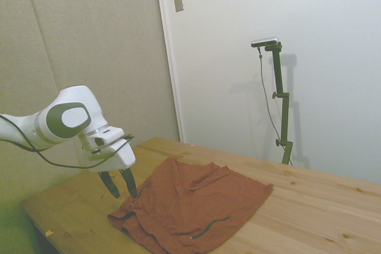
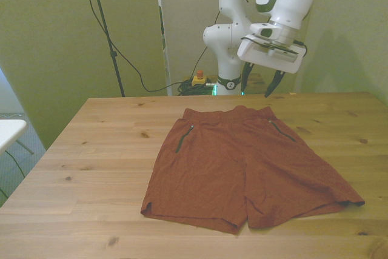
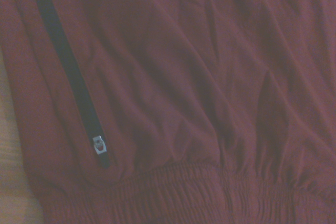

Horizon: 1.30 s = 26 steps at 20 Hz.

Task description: Fold the shorts

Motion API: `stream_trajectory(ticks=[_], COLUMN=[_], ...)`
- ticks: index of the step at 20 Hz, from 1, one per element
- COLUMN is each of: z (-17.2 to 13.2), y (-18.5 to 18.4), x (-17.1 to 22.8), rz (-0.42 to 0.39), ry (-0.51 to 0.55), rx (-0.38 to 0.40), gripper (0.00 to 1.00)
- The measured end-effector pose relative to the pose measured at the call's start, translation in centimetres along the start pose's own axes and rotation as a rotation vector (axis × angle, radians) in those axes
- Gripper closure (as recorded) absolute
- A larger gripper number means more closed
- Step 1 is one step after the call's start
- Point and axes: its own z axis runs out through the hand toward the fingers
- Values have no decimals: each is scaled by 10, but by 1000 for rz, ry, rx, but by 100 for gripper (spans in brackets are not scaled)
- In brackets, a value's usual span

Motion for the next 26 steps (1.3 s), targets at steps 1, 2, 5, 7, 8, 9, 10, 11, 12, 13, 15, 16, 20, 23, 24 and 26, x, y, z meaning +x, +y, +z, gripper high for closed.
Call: stream_trajectory(ticks=[1,2,5,7,8,9,10,11,12,13,15,16,20,23,24,26], z=[-2,-2,12,26,32,36,39,40,38,36,33,33,42,46,47,49], y=[-11,-23,-47,-61,-68,-75,-81,-85,-90,-95,-101,-104,-112,-113,-113,-112], x=[-7,-15,-31,-39,-45,-50,-56,-60,-63,-65,-69,-72,-78,-80,-80,-80], rz=[-26,-51,-113,-161,-178,-195,-210,-221,-228,-235,-244,-248,-260,-263,-264,-265], ry=[32,62,134,160,160,158,152,149,151,154,157,157,145,139,137,133], rx=[-39,-84,-228,-302,-315,-327,-338,-341,-337,-331,-325,-325,-335,-351,-355,-372], gripper=[0,0,0,0,0,0,0,0,0,0,0,0,0,0,0,0])
